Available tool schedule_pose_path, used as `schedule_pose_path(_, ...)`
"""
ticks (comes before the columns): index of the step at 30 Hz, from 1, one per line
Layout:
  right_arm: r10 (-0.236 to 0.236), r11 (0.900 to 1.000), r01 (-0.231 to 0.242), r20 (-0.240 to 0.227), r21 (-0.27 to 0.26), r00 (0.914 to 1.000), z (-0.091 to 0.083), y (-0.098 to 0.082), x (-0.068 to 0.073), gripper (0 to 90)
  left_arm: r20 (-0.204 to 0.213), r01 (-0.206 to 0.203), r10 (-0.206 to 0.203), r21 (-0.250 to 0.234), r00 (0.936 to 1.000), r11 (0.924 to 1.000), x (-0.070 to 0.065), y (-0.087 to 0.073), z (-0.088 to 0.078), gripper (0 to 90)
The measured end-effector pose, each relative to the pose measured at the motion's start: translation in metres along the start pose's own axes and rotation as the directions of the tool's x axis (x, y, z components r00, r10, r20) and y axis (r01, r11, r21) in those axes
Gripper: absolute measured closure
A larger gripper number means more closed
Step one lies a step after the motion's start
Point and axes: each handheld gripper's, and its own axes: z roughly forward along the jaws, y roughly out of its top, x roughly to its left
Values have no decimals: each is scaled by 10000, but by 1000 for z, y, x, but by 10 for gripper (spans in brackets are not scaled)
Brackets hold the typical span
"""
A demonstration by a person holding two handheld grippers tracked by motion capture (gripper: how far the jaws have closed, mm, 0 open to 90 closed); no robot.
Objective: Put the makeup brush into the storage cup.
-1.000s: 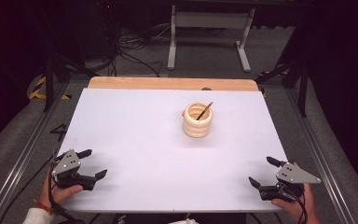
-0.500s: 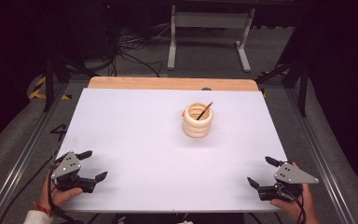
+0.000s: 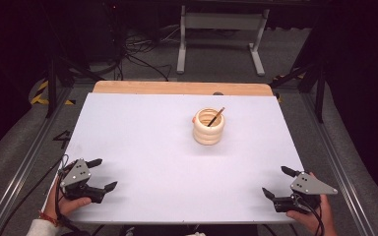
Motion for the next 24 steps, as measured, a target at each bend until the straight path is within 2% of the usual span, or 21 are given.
schedule_pose_path(24, 76, 10000, -76, -22, -36, 10000, -1, -1, -1, 72, 60, -113, 112, 261, 9999, 9996, 0, 1, 6, 77)
